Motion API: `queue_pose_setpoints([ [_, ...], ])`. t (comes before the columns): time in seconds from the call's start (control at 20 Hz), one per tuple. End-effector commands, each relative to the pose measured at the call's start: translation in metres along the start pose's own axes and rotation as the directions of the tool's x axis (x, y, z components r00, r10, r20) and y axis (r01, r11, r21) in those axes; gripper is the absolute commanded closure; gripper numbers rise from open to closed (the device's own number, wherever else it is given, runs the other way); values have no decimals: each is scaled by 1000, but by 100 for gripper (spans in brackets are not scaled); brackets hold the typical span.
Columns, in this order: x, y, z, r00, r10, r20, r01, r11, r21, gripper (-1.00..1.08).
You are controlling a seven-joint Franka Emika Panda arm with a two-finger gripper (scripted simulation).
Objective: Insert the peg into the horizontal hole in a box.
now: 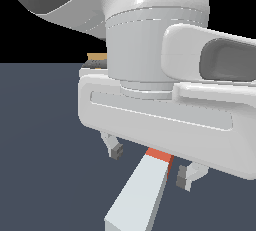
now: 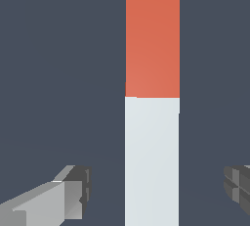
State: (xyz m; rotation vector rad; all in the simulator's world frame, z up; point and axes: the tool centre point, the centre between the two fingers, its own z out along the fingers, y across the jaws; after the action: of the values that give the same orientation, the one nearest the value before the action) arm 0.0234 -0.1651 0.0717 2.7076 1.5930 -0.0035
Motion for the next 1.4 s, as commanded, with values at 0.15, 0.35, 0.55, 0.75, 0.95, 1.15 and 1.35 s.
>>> queue_pose_setpoints([
  [0.15, 0, 0, 4, 1000, 1, 0, -1, 1000, 0, -92],
  [0.35, -1, 0, 19, 1000, 3, -1, -3, 1000, 0, -92],
  [0.55, -1, -1, 41, 1000, 6, -2, -6, 1000, -1, -92],
  [0.75, -1, 0, 51, 1000, 7, -2, -7, 1000, -1, -92],
  [0.95, -1, 1, 51, 1000, 7, -2, -7, 1000, -1, 108],
  [1.15, -1, 1, 51, 1000, 7, -2, -7, 1000, -1, 108],
  [1.35, -1, 1, 51, 1000, 7, -2, -7, 1000, -1, 108],
])
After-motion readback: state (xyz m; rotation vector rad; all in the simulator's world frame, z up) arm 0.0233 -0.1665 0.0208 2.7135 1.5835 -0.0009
